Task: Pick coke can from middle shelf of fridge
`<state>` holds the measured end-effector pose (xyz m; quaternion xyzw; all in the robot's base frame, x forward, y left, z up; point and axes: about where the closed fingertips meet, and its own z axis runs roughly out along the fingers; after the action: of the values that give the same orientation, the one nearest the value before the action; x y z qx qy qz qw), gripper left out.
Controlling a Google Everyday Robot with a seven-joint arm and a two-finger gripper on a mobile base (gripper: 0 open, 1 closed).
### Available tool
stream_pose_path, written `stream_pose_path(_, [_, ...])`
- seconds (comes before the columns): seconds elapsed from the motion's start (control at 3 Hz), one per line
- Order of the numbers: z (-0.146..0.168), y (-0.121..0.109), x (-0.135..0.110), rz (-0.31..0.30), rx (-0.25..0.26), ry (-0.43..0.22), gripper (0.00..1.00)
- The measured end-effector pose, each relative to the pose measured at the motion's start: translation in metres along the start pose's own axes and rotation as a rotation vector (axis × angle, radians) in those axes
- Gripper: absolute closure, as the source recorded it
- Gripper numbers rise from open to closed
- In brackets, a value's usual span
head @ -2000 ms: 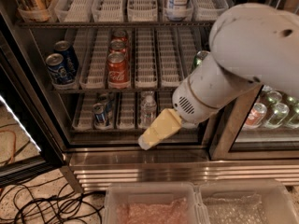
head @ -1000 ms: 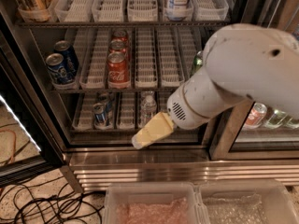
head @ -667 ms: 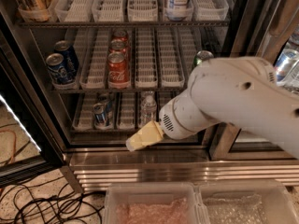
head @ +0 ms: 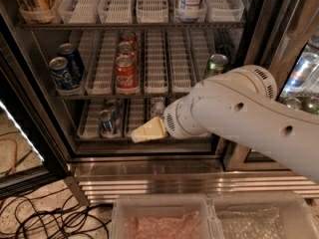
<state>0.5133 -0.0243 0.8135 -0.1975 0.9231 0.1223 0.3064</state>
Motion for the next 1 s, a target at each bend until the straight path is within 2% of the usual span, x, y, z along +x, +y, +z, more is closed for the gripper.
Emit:
stream_pose_path(0.33, [0.0, 0.0, 0.001, 0.001, -0.001, 0.004, 0.0])
stream_pose_path(0.67, [0.011, 0.011, -0.007, -0.013, -0.001, -0.055, 0.0])
stream_pose_path(1.0, [0.034, 0.028, -0.033, -0.016, -0.019, -0.158, 0.0])
